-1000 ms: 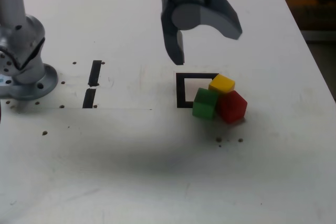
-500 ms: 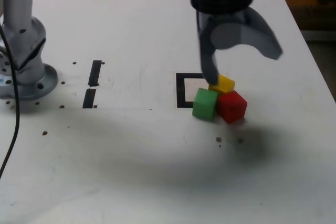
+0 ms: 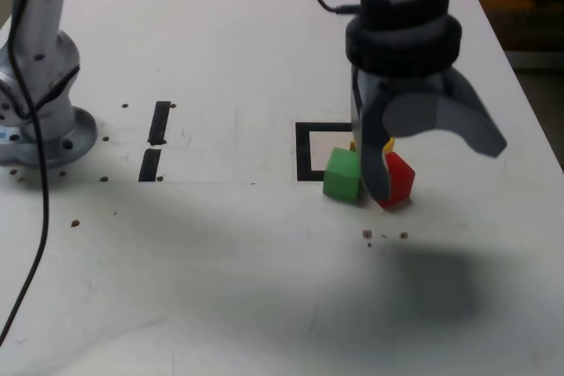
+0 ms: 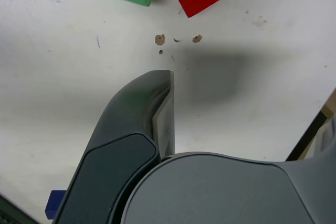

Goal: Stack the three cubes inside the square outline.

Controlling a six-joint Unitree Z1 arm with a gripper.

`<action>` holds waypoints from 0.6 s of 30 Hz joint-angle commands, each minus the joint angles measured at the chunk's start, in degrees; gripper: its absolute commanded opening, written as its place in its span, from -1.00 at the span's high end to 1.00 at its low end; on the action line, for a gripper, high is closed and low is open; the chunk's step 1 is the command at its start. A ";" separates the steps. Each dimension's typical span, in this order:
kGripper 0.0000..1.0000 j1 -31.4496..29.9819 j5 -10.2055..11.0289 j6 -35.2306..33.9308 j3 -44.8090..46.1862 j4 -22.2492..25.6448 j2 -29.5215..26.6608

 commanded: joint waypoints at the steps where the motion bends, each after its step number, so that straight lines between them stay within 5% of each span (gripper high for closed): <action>1: -0.99 -0.40 -0.80 -0.74 -0.25 -0.30 0.69; 18: -0.99 -0.54 -4.00 -2.82 -0.32 -2.43 4.38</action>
